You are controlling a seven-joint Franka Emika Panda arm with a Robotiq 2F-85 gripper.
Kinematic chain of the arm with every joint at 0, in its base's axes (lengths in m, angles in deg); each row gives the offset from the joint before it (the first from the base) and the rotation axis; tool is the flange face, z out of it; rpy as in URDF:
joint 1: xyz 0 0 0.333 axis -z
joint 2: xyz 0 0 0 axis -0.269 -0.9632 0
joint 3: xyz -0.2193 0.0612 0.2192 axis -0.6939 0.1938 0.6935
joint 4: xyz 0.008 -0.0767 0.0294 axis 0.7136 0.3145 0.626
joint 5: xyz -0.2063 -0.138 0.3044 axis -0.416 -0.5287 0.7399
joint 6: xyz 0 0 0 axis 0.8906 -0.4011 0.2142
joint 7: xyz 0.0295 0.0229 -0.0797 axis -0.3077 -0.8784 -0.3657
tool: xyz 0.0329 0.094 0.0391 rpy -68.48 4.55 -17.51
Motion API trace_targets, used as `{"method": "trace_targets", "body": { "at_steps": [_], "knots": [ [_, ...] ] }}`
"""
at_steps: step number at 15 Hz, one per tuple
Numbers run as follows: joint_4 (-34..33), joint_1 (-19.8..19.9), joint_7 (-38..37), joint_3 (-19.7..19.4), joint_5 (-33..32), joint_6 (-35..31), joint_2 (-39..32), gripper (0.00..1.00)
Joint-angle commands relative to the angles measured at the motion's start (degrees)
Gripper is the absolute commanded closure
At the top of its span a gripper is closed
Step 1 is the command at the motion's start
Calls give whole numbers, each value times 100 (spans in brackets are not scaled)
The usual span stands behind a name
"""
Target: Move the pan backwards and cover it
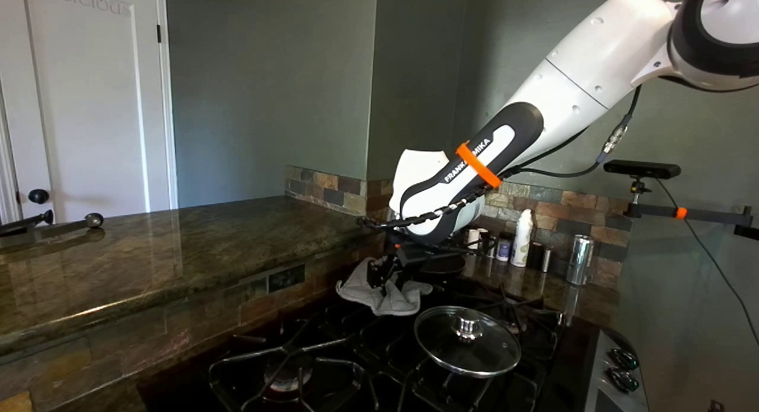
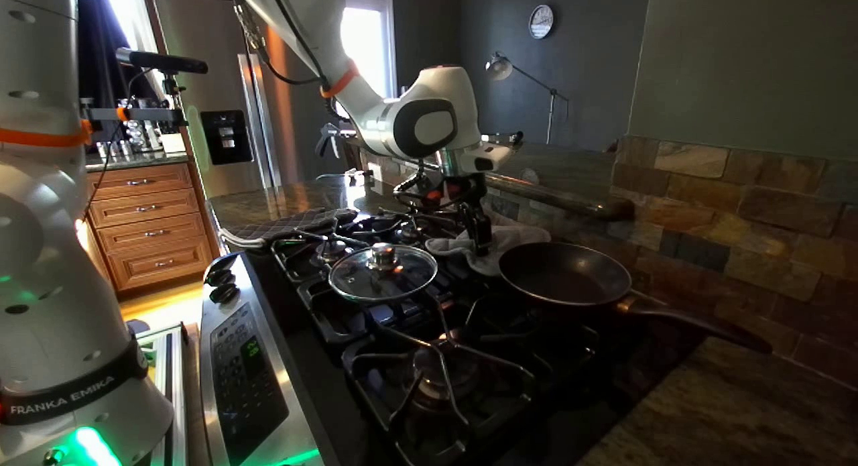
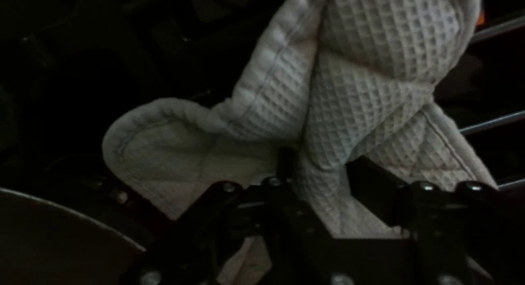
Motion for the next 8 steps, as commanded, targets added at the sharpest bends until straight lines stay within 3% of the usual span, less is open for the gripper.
{"method": "trace_targets", "body": {
  "at_steps": [1,2,3,8],
  "knots": [
    [-42,6,107,43,253,325,83,92],
    [-48,36,174,78,357,440,152,99],
    [-44,69,296,144,547,556,236,100],
    [-53,64,581,266,947,1011,478,97]
  ]
}}
